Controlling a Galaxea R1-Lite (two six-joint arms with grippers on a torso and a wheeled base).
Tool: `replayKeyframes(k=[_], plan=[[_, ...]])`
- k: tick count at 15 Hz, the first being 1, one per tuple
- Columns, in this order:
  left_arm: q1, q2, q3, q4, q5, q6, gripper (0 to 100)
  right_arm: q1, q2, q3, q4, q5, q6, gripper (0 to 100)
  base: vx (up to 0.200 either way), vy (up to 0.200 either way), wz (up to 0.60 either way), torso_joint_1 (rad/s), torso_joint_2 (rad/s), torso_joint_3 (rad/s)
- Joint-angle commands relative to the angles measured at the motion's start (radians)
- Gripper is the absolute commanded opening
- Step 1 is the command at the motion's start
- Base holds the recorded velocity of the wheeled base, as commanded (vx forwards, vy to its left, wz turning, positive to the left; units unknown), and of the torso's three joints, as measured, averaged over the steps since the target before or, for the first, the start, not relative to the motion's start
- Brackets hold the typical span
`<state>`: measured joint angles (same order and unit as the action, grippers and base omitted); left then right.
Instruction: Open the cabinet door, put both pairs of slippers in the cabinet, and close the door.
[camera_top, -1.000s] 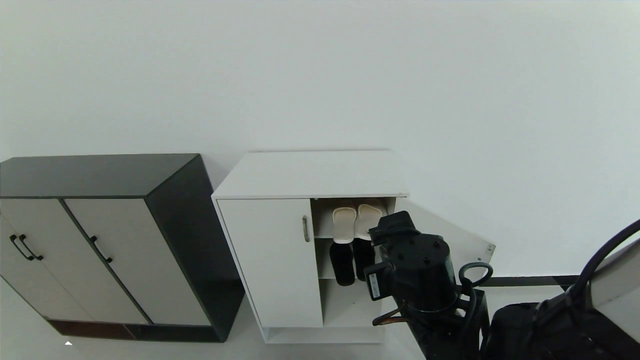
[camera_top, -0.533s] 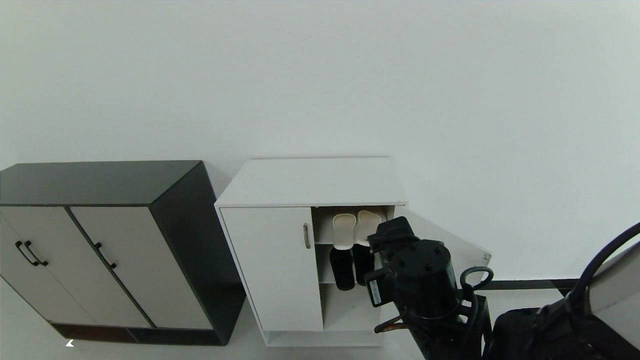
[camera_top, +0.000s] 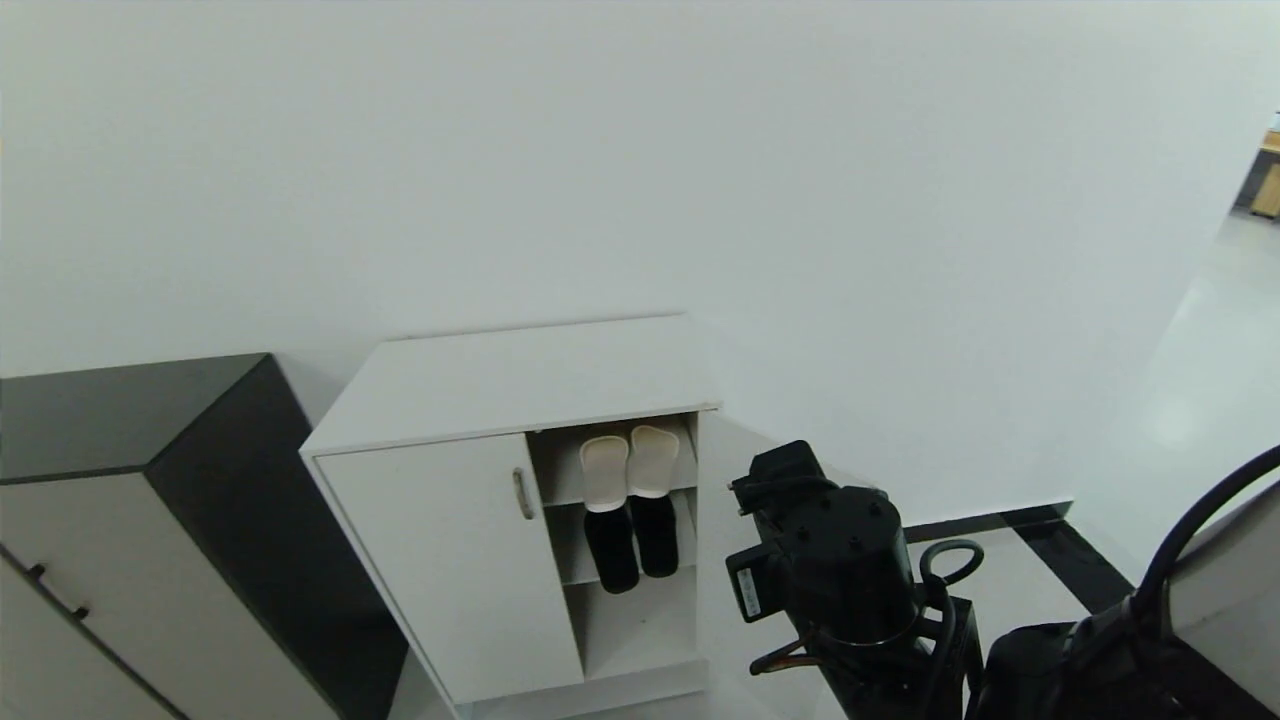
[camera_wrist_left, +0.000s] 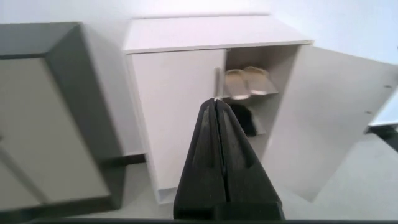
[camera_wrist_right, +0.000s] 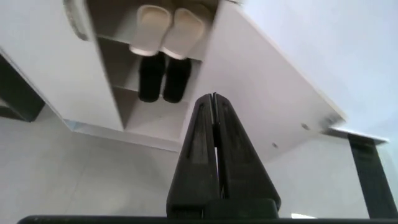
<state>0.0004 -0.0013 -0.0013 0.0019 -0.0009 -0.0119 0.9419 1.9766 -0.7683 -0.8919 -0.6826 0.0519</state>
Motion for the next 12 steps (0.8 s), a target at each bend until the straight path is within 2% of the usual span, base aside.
replayKeyframes(k=[1, 4, 9, 12], plan=[[0.001, 0.001, 0.0, 0.0, 0.001, 0.0, 0, -0.02, 0.013, -0.006, -0.002, 0.009, 0.0, 0, 0.0, 0.0, 0.0, 0.0, 0.0, 0.0], [0.001, 0.001, 0.0, 0.0, -0.001, 0.0, 0, -0.055, 0.041, -0.012, -0.062, 0.008, -0.015, 0, 0.0, 0.0, 0.0, 0.0, 0.0, 0.0], [0.001, 0.001, 0.0, 0.0, -0.001, 0.003, 0, -0.107, 0.041, -0.095, -0.044, 0.008, -0.021, 0, 0.0, 0.0, 0.0, 0.0, 0.0, 0.0], [0.001, 0.001, 0.0, 0.0, -0.001, 0.004, 0, -0.192, 0.053, -0.206, 0.096, 0.011, 0.013, 0, -0.2, 0.0, 0.0, 0.002, 0.0, 0.001]])
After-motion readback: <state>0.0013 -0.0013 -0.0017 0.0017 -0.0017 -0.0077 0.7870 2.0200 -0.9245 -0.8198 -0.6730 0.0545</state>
